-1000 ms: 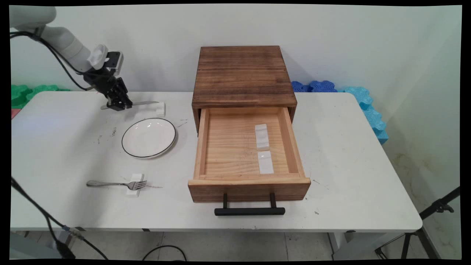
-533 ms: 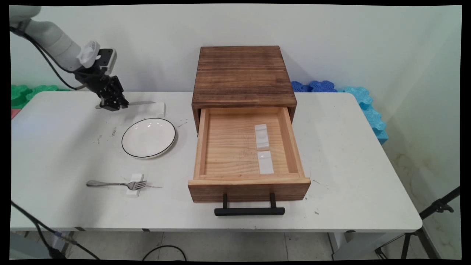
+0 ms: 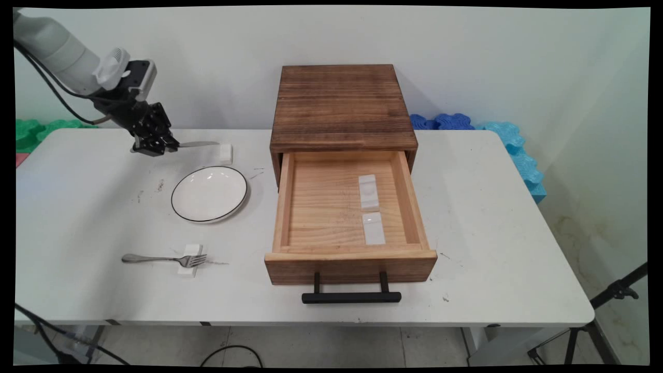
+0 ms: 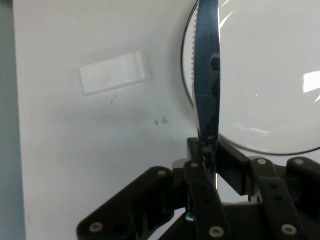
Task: Place the picked object into the drawer
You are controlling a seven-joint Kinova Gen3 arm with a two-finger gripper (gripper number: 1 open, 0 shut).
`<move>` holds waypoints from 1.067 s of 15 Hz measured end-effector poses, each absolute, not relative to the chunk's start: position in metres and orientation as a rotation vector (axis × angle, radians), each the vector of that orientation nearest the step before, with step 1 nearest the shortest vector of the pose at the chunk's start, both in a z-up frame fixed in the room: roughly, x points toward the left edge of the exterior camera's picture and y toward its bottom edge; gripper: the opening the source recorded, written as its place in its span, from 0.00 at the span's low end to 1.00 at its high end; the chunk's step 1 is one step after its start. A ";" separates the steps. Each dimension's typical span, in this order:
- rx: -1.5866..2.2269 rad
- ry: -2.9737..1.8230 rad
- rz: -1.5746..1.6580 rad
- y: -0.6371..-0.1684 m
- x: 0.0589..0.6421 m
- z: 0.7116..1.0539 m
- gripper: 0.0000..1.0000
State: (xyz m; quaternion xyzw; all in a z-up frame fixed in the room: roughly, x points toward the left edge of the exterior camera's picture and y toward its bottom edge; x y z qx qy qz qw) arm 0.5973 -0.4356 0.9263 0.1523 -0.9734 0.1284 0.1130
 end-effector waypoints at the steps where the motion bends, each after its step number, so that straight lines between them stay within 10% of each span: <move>1: 0.444 -2.851 0.377 -0.431 0.592 0.931 0.00; 16: 0.435 -2.765 0.368 -0.394 0.518 0.978 0.00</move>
